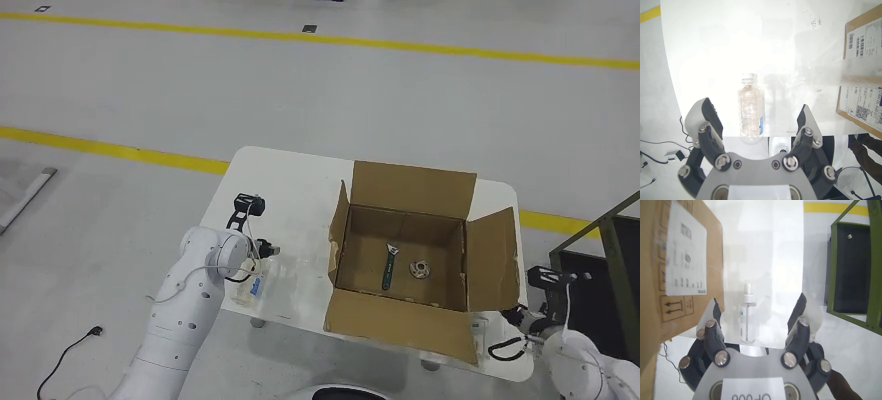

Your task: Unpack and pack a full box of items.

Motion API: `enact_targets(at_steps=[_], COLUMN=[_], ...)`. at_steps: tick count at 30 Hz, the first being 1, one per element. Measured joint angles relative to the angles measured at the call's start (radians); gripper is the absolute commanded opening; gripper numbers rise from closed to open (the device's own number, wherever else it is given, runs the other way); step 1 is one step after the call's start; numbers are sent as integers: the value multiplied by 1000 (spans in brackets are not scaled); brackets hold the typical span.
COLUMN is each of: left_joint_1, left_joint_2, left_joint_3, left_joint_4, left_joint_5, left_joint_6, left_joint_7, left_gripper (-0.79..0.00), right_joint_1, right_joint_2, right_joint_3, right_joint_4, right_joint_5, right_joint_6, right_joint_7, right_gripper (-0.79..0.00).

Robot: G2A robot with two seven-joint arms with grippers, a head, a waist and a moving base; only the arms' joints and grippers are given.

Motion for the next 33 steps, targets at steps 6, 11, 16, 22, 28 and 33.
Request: enact_targets(at_steps=[6,11,16,22,28,33], left_joint_1=[0,0,0,0,0,0], left_joint_2=[0,0,0,0,0,0], left_joint_3=[0,0,0,0,0,0], left_joint_4=[0,0,0,0,0,0], left_joint_5=[0,0,0,0,0,0], left_joint_6=[0,0,0,0,0,0], left_joint_7=[0,0,0,0,0,0], left_gripper=[0,0,0,0,0,0], right_joint_1=[34,110,221,381,561,694], right_joint_2=[-5,1,13,1,-37,-76], right_joint_3=[84,-6,-193,-475,-687,-834], right_joint_4=[-196,-318,-336,-191,143,389], right_joint_5=[105,66,-140,-324,-337,-373], right_joint_6=[66,49,5,54,218,307], right_joint_7=[-61,-25,77,179,215,236], right_gripper=[-773,-785,-785,-785,-785,-785])
